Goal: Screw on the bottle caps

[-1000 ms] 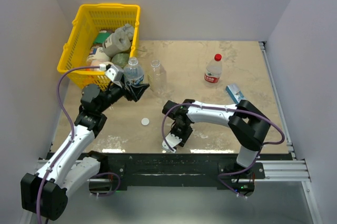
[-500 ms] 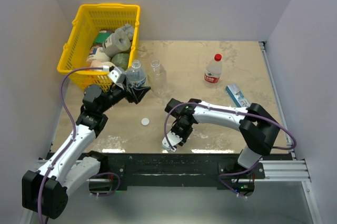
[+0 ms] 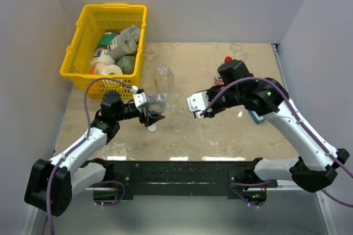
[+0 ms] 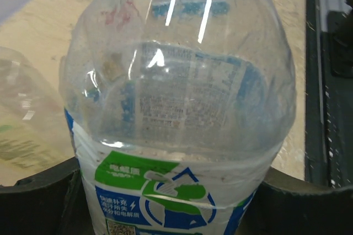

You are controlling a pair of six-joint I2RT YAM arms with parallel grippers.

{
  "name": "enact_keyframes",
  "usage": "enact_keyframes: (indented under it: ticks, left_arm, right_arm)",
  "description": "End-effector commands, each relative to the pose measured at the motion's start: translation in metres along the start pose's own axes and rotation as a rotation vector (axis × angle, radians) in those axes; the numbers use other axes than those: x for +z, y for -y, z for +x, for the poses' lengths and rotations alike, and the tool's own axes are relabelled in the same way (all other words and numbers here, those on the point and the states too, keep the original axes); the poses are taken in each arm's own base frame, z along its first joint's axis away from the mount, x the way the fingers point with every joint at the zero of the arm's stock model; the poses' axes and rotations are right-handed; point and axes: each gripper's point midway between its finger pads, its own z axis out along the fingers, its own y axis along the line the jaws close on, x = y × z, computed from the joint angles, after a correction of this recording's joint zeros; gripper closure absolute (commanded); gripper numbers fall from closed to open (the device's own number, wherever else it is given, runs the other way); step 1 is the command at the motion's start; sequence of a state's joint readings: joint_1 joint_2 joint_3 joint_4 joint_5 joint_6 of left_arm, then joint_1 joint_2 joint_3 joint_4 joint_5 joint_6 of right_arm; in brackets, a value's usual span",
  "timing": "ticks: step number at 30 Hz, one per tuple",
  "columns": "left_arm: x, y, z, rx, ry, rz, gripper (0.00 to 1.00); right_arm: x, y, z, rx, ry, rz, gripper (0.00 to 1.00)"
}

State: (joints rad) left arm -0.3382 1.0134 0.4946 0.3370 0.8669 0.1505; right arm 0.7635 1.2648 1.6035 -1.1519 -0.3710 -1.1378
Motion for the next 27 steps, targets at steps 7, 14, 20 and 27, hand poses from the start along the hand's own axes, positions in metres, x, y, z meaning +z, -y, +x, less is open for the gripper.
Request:
enact_keyframes:
  ticks: [7, 14, 20, 27]
  left_arm:
    - [0.046, 0.049, 0.039, 0.148, -0.01, 0.18, 1.0]
    - [0.053, 0.041, 0.044, 0.16, -0.025, 0.156, 1.0]
    - [0.057, 0.04, 0.038, 0.153, -0.011, 0.164, 1.0]
    - [0.061, 0.045, 0.025, 0.167, 0.031, 0.187, 1.0]
  right_arm:
    - [-0.001, -0.02, -0.022, 0.237, 0.055, -0.143, 0.93]
    - [0.021, -0.032, -0.023, 0.061, 0.045, -0.251, 0.92]
    - [0.03, -0.026, -0.037, -0.045, 0.091, -0.236, 0.9]
    - [0.042, -0.013, -0.038, -0.098, 0.105, -0.153, 0.9]
